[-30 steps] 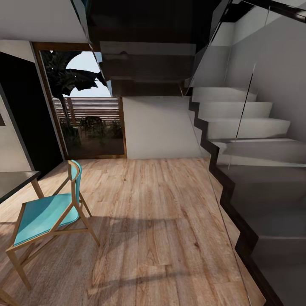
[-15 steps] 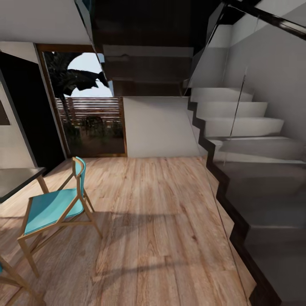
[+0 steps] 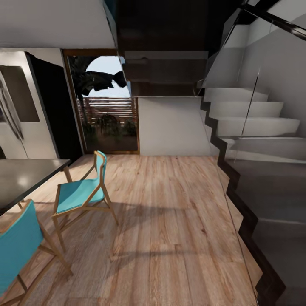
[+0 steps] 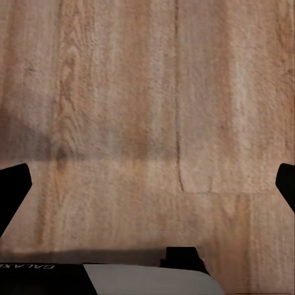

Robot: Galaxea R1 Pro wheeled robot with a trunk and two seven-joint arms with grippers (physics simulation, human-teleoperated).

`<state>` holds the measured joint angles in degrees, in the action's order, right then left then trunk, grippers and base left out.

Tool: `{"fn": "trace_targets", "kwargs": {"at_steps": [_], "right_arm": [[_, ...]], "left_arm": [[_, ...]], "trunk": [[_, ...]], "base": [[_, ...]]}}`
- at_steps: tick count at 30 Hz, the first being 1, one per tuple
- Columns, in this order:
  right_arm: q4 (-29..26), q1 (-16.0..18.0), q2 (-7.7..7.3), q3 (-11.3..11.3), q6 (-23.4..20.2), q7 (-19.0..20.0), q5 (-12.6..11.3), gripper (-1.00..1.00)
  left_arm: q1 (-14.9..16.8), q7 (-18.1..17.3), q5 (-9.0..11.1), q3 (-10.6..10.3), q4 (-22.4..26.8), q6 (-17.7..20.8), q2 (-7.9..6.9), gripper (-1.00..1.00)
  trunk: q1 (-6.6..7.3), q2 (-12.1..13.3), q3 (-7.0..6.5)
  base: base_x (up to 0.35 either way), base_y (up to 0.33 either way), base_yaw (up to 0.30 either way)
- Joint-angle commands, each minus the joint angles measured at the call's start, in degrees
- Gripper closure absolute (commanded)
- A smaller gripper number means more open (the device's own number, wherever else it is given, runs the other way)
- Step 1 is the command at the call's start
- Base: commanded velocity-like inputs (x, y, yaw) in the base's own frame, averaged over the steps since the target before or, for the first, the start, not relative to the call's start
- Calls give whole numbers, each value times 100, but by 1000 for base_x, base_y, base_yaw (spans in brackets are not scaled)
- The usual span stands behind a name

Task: In the kitchen, take the Vidalia onion out of the sink, dice it on the chopping board with the paring knife, put the diced onion into the bowl on the countertop, then place both the paring knife and the chopping board into the sink.

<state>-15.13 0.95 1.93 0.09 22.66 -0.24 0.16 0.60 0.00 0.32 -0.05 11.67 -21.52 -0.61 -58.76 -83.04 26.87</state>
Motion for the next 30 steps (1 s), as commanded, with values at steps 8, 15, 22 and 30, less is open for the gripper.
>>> {"fn": "trace_targets", "kwargs": {"at_steps": [8,15,22,30], "right_arm": [[2,2,7,0,18,-3,1,-100],[2,2,9,0,19,-3,1,-100],[2,2,14,8,19,-3,1,-100],[2,2,14,1,19,-3,1,-100]], "left_arm": [[6,0,3,-3,-7,-19,0,-100],[8,0,3,4,-7,-19,0,-100],[8,0,3,14,-7,-19,-5,-100],[7,0,8,14,-7,-19,-9,-100]], "trunk": [[4,-4,7],[4,-4,23],[4,-4,43],[4,-4,66]], "base": [[-287,183,273],[-281,193,274],[-274,197,274],[-267,203,274]]}}
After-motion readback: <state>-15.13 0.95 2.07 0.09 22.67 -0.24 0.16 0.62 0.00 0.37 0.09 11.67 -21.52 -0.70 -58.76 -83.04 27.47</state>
